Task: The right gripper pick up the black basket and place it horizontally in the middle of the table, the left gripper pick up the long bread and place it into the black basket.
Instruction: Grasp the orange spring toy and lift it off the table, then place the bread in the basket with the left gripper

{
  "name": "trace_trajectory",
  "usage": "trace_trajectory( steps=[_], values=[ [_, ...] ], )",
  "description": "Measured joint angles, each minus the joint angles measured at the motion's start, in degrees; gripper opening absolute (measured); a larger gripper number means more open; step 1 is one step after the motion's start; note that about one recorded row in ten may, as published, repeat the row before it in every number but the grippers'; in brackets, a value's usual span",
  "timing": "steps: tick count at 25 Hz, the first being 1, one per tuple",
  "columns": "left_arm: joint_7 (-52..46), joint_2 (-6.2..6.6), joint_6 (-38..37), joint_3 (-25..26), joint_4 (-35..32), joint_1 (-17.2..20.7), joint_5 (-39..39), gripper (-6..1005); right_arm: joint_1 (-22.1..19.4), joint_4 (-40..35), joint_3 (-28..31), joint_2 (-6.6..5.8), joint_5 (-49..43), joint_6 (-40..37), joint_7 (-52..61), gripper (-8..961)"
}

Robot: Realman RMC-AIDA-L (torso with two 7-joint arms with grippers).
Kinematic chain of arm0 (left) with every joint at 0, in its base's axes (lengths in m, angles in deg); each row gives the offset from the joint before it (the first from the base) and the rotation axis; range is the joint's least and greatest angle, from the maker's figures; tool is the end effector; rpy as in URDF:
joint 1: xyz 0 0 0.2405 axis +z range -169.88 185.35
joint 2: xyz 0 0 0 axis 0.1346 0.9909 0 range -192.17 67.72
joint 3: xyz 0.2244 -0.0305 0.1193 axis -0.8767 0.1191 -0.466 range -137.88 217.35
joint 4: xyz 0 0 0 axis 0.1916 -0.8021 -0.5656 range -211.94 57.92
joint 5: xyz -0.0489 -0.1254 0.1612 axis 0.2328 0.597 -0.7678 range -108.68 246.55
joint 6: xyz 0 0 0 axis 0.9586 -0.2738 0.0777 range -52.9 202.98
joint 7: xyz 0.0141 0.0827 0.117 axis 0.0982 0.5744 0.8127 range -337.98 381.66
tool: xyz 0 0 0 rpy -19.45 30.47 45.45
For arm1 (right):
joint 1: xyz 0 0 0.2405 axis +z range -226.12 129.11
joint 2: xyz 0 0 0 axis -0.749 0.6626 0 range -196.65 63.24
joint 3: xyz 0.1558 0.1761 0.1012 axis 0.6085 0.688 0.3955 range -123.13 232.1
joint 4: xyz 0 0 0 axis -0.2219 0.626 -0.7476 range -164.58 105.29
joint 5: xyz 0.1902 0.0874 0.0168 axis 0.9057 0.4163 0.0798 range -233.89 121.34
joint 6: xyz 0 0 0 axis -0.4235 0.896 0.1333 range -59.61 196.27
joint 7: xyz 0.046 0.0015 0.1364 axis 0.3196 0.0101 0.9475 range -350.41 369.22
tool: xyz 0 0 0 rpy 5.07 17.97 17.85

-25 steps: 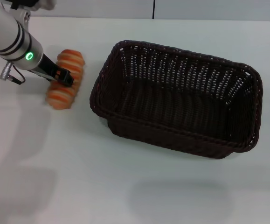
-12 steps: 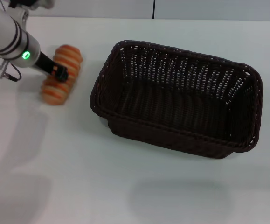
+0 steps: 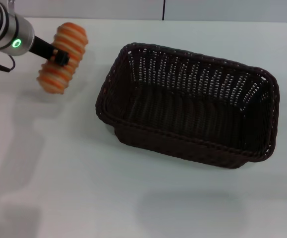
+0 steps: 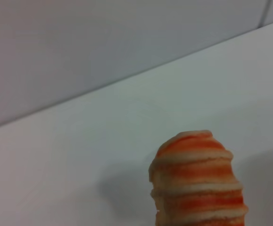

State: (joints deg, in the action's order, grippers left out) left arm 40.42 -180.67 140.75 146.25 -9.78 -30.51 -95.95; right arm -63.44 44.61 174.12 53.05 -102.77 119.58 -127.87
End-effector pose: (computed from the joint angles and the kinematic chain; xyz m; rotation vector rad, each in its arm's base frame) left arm -0.2140 0.4242 0.0342 -2.0668 -1.0161 0.3198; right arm 0.3399 0.2297 0.1815 -1.4998 0.2468 0.4385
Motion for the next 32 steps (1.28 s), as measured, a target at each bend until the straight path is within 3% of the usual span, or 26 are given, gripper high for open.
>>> trace_trajectory(
  steps=[1, 2, 4, 6, 8, 15, 24, 32],
  values=[
    [0.0, 0.0, 0.0, 0.0, 0.0, 0.0, 0.0, 353, 0.2, 0.0, 0.1, -0.03, 0.0, 0.0, 0.0, 470],
    [-0.3, -0.08, 5.0, -4.9, 12.6, 4.4, 4.1, 347, 0.5, -0.1, 0.2, -0.07, 0.0, 0.0, 0.0, 470],
    [-0.4, -0.05, 7.0, -7.0, 19.2, 6.4, 6.4, 333, 0.9, -0.4, 0.4, -0.17, -0.1, -0.1, 0.0, 471],
    [-0.4, -0.05, 7.0, -7.0, 19.2, 6.4, 6.4, 319, 1.5, -0.7, 0.4, -0.24, -0.1, -0.3, -0.1, 471],
    [-1.2, 0.02, 10.5, -10.3, 28.1, 8.2, 7.4, 301, 2.0, -1.3, 0.5, -0.3, -0.1, -0.4, -0.3, 471],
    [-1.8, 0.0, 17.4, -16.0, 38.9, 8.0, 10.3, 228, 3.3, -2.4, 0.9, -0.4, -0.2, -0.5, -0.7, 470],
    [-2.7, -0.12, 13.4, -21.1, 36.1, 7.0, 15.1, 216, 4.7, -2.8, 1.5, -0.41, -0.3, -0.5, -1.9, 470],
    [-2.1, -0.11, 9.1, -25.0, 25.8, 1.5, 18.8, 205, 5.6, -3.4, 1.8, -0.49, -0.4, -0.5, -2.7, 470]
  ],
)
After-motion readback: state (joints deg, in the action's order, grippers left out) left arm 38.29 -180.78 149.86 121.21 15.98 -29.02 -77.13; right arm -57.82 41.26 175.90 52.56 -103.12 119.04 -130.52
